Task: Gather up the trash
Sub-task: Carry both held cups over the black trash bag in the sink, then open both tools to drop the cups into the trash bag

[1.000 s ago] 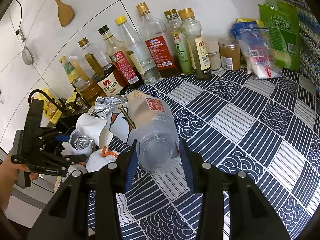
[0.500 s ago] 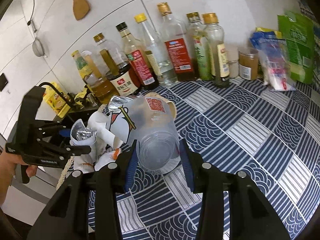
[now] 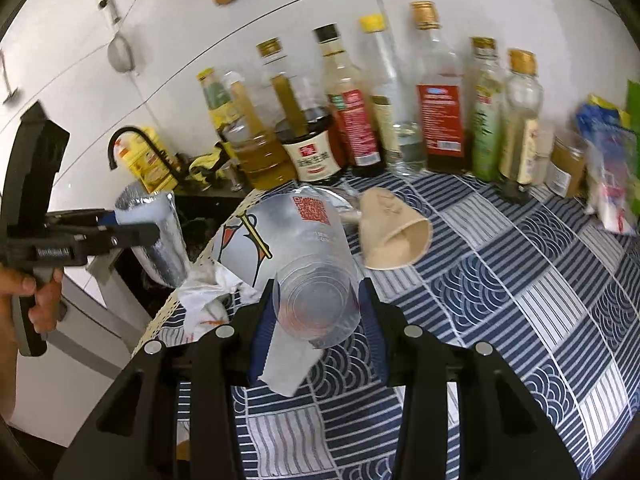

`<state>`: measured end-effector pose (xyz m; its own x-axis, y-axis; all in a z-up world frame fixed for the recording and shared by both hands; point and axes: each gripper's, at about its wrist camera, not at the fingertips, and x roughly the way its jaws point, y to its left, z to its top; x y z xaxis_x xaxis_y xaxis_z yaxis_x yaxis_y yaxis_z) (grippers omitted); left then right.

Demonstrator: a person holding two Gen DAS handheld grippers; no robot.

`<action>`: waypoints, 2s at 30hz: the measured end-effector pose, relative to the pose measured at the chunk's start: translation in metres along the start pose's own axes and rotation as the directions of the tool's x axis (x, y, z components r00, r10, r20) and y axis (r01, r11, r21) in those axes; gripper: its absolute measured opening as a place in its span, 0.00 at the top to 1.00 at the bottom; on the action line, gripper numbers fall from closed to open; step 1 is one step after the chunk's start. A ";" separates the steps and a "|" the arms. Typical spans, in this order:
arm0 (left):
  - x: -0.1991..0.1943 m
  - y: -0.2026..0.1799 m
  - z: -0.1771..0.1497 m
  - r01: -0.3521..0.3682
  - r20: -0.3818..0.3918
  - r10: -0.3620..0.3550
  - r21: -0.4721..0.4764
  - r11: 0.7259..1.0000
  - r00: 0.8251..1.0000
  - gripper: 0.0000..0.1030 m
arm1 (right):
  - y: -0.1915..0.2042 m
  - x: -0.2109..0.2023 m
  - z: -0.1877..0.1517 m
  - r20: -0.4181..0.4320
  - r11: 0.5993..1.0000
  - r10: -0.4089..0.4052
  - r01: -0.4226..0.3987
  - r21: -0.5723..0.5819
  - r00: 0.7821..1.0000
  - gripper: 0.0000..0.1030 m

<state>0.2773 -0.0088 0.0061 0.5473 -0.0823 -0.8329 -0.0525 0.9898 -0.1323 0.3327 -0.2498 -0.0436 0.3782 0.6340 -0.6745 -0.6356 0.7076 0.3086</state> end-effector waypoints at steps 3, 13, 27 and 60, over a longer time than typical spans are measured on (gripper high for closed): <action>-0.016 0.021 -0.006 0.010 0.040 -0.009 -0.044 0.999 0.999 0.47 | 0.019 0.006 0.005 -0.002 0.999 0.003 -0.003 -0.032 1.000 0.60; -0.043 0.099 -0.023 0.066 0.111 -0.049 -0.157 0.985 0.993 0.47 | 0.100 0.036 0.024 -0.024 0.995 0.009 -0.011 -0.096 1.000 0.60; -0.091 0.236 -0.067 0.064 0.161 -0.022 -0.266 0.962 0.987 0.47 | 0.241 0.133 0.049 -0.099 0.978 0.048 -0.067 -0.196 0.994 0.59; -0.065 0.432 -0.051 0.208 0.162 -0.160 -0.348 0.914 0.974 0.36 | 0.383 0.291 0.128 -0.129 0.984 0.049 -0.070 -0.166 0.991 0.38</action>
<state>0.1764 0.4186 -0.0240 0.6767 -0.2198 -0.7027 -0.2245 0.8473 -0.4813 0.2857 0.2458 -0.0361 0.2573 0.6222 -0.7394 -0.7636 0.5998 0.2390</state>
